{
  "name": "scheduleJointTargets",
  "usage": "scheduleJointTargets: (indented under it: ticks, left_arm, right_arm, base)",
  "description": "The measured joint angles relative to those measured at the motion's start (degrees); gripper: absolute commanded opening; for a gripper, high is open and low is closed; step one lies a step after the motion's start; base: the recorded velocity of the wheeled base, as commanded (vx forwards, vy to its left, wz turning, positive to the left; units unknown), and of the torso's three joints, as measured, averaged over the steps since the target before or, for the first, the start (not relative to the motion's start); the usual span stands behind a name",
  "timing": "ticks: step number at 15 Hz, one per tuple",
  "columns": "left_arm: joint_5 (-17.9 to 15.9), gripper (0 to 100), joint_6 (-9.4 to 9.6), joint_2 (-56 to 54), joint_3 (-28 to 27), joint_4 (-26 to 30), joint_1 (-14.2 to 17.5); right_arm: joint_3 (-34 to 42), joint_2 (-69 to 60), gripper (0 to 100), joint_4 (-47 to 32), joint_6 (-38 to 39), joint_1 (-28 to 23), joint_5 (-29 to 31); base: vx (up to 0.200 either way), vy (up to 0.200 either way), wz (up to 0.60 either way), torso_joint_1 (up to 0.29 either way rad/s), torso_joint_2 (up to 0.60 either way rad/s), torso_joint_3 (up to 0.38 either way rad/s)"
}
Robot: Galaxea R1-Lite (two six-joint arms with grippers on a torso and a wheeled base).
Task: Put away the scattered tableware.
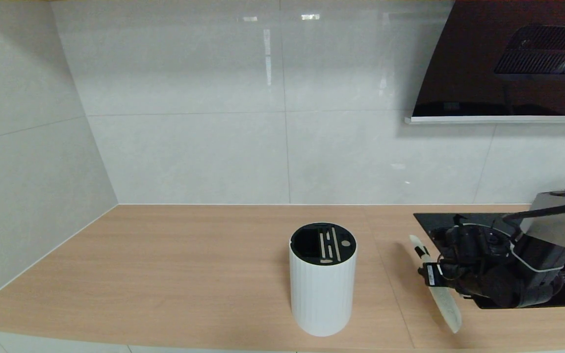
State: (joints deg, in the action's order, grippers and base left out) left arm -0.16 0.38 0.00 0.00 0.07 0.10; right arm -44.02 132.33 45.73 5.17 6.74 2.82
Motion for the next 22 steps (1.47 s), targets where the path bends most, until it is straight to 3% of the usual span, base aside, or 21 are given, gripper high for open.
scheduleJointTargets:
  ticks: [4, 8, 12, 15, 17, 18, 20, 21, 22]
  left_arm:
    - [-1.0, 100, -2.07, 0.1, -2.8, -4.3, 0.0]
    - [-10.5, 100, -1.5, 5.6, -12.5, 2.2, -0.8]
    - [-16.2, 100, -1.71, 24.0, -25.2, 3.7, -1.4]
    - [-18.7, 100, -3.96, 42.7, -34.9, 2.8, -4.9]
    - [-19.7, 100, -9.18, 55.7, -40.1, -3.6, -9.8]
    - [-19.9, 100, -12.63, 61.8, -41.9, -9.7, -12.4]
    - [-20.6, 100, -21.55, 72.9, -43.9, -23.5, -18.0]
    - [-20.8, 100, -27.59, 77.4, -44.2, -28.2, -20.9]
    - [-21.0, 100, -32.05, 81.1, -44.3, -32.5, -23.9]
  right_arm:
    - [3.6, -11.4, 0, -0.1, -0.1, 1.4, -0.4]
    - [4.7, -27.5, 0, -5.2, -1.0, 7.6, 0.0]
    - [-5.9, -36.6, 0, -19.3, -1.7, 15.9, 0.2]
    - [-8.6, -39.9, 0, -21.9, -1.6, 22.9, 0.6]
    - [-7.0, -41.2, 0, -22.2, -1.6, 26.0, 2.8]
    - [-6.5, -41.7, 0, -22.1, -1.6, 27.1, 3.4]
    - [-6.2, -42.3, 0, -22.1, -1.3, 30.1, 4.7]
    - [-6.1, -42.4, 0, -22.1, -1.0, 32.1, 6.0]
    - [-6.0, -42.3, 0, -22.1, -0.6, 34.6, 7.3]
  base:
    - [0.0, 0.0, 0.0, 0.0, 0.0, 0.0]
    - [0.0, 0.0, 0.0, 0.0, 0.0, 0.0]
    - [0.0, 0.0, 0.0, 0.0, 0.0, 0.0]
    - [0.0, 0.0, 0.0, 0.0, 0.0, 0.0]
    - [0.0, 0.0, 0.0, 0.0, 0.0, 0.0]
    - [0.0, 0.0, 0.0, 0.0, 0.0, 0.0]
    - [0.0, 0.0, 0.0, 0.0, 0.0, 0.0]
    - [0.0, 0.0, 0.0, 0.0, 0.0, 0.0]
    - [0.0, 0.0, 0.0, 0.0, 0.0, 0.0]
